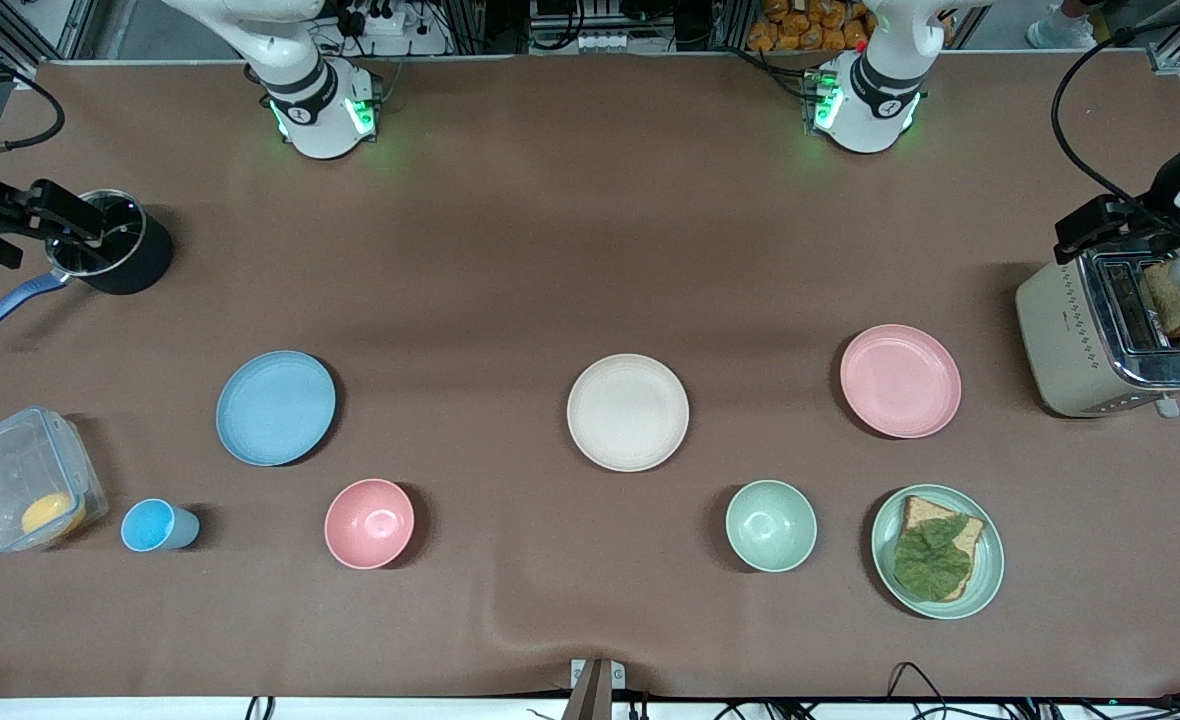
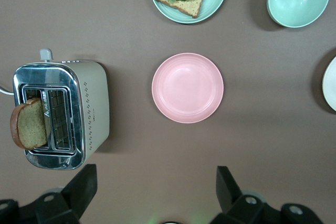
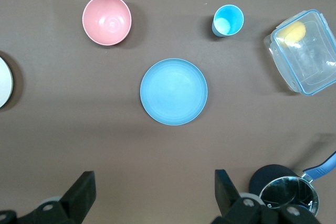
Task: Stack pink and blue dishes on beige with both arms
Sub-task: 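Reach the right gripper to the blue plate while the left gripper reaches pink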
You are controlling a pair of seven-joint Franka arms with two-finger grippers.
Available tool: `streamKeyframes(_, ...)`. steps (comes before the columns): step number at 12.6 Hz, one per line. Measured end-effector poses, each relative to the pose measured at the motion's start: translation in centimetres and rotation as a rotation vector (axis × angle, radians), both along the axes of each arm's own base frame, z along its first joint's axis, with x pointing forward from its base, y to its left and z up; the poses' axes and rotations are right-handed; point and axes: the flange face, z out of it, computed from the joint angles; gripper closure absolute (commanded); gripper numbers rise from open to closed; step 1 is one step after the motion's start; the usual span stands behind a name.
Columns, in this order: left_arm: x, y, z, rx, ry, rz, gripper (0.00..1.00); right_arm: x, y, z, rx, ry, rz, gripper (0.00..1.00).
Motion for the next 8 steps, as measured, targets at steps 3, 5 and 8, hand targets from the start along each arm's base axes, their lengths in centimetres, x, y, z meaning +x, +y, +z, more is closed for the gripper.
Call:
streamKeyframes(3, 0.0, -0.4, 0.5, 0.0, -0.004, -0.006, 0.0, 0.0, 0.0, 0.0, 0.0, 0.001, 0.0, 0.0)
streamKeyframes(5, 0.0, 0.0, 0.7, 0.001, -0.01, -0.001, 0.0, 0.0, 0.0, -0.1, 0.0, 0.001, 0.0, 0.0)
streamKeyframes(8, 1.1, 3.9, -1.7, 0.0, -0.02, 0.062, 0.0, 0.0, 0.0, -0.2, 0.0, 0.005, -0.001, 0.0)
